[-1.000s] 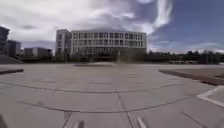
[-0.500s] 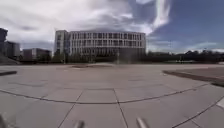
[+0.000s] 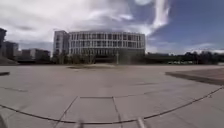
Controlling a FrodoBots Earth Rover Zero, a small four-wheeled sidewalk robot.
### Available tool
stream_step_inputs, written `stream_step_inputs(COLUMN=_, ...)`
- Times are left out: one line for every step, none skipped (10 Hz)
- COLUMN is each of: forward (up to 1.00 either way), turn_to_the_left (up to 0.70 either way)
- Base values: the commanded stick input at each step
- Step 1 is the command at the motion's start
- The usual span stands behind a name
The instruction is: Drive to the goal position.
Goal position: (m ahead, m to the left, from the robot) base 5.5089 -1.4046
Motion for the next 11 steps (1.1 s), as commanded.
stream_step_inputs(forward=1.0, turn_to_the_left=0.0)
stream_step_inputs(forward=1.0, turn_to_the_left=0.0)
stream_step_inputs(forward=1.0, turn_to_the_left=0.0)
stream_step_inputs(forward=1.0, turn_to_the_left=0.0)
stream_step_inputs(forward=1.0, turn_to_the_left=-0.07)
stream_step_inputs(forward=1.0, turn_to_the_left=-0.29)
stream_step_inputs(forward=1.0, turn_to_the_left=-0.1)
stream_step_inputs(forward=1.0, turn_to_the_left=0.0)
stream_step_inputs(forward=1.0, turn_to_the_left=0.0)
stream_step_inputs(forward=1.0, turn_to_the_left=0.0)
stream_step_inputs(forward=1.0, turn_to_the_left=0.0)
